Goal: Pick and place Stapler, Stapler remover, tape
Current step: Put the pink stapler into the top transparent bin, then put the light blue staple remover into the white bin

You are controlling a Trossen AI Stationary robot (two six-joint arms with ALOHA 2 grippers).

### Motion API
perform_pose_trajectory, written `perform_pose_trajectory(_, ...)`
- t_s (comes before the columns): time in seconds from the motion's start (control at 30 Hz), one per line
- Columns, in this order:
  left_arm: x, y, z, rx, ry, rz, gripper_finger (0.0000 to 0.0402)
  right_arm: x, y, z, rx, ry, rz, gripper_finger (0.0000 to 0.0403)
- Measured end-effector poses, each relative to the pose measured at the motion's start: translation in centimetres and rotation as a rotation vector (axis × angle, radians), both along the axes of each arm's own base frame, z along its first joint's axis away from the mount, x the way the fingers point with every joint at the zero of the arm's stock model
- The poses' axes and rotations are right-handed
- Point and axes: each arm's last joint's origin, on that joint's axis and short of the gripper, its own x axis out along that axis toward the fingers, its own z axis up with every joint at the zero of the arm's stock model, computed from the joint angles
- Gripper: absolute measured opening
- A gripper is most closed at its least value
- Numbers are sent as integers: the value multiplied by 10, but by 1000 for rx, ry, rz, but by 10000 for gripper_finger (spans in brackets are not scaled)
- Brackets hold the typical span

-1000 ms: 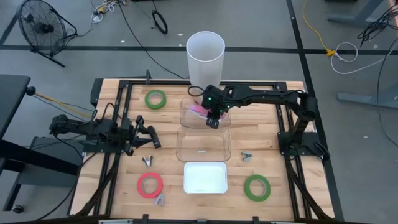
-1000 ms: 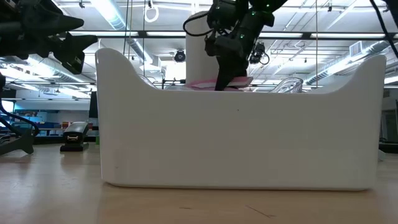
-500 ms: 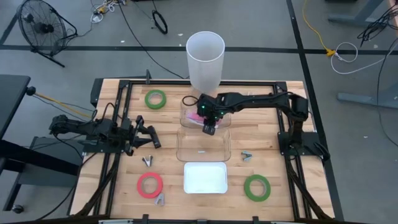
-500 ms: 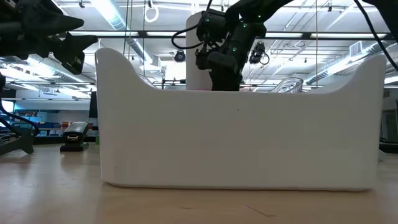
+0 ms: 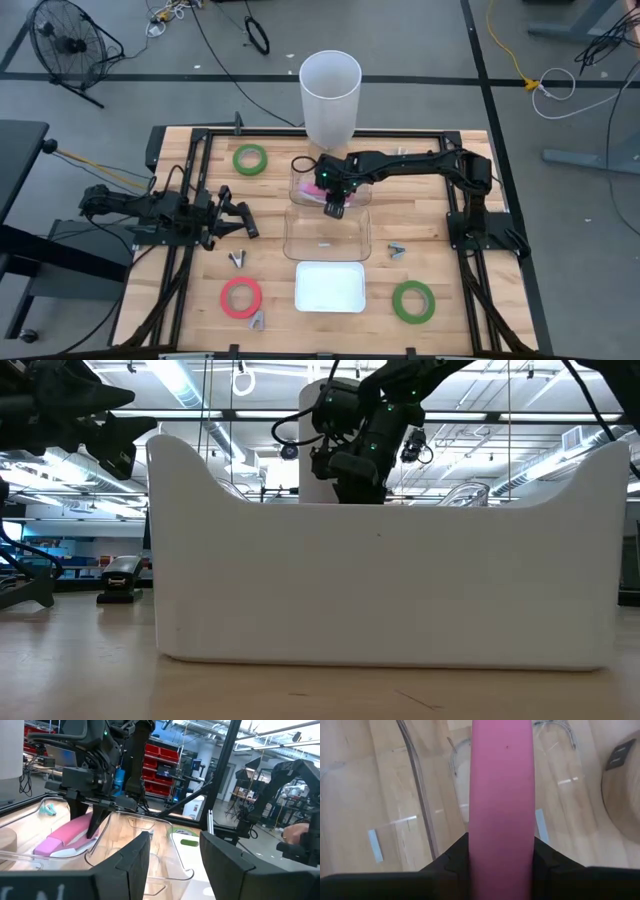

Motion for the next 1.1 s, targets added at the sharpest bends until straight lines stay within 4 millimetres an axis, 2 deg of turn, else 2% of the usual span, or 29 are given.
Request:
perform_pose_trajectory(0.13, 0, 0, 0, 0, 0, 0, 177, -1, -1, 0, -47, 12, -21, 125)
perform_pose_trajectory(0.33, 0, 0, 0, 0, 1, 0, 177, -1, -5, 0, -82, 16, -91, 249)
perform_pose_trajectory(0.43, 0, 0, 0, 0, 1, 0, 177, -1, -6, 0, -91, 17, -101, 276)
perform_pose_trajectory(0.53, 0, 0, 0, 0, 1, 0, 177, -2, -7, 0, -126, 29, -120, 274)
perform_pose_trajectory(0.73, 0, 0, 0, 0, 2, 0, 177, -7, -6, 10, -125, 22, -145, 240)
perform_pose_trajectory(0.93, 0, 0, 0, -1, 4, 10, 177, -27, -3, 51, -143, -44, -168, 203)
perform_pose_trajectory(1.1, 0, 0, -1, -1, 6, 15, 177, -59, 3, 87, -162, -45, -212, 183)
